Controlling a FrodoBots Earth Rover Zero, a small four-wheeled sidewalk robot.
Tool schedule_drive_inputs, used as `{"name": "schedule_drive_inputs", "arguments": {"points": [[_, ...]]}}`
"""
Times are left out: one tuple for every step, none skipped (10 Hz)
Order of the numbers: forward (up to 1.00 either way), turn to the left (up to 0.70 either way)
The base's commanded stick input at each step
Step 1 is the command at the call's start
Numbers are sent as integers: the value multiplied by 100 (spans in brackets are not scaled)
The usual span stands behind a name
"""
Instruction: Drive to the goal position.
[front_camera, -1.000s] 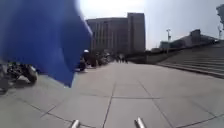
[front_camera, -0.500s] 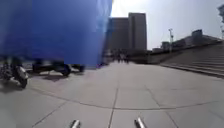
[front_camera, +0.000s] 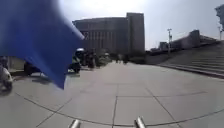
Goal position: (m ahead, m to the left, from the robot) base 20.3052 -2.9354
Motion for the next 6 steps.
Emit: {"name": "schedule_drive_inputs", "arguments": {"points": [[70,-33],[70,-22],[70,-5],[70,-3],[70,-1],[70,1]]}}
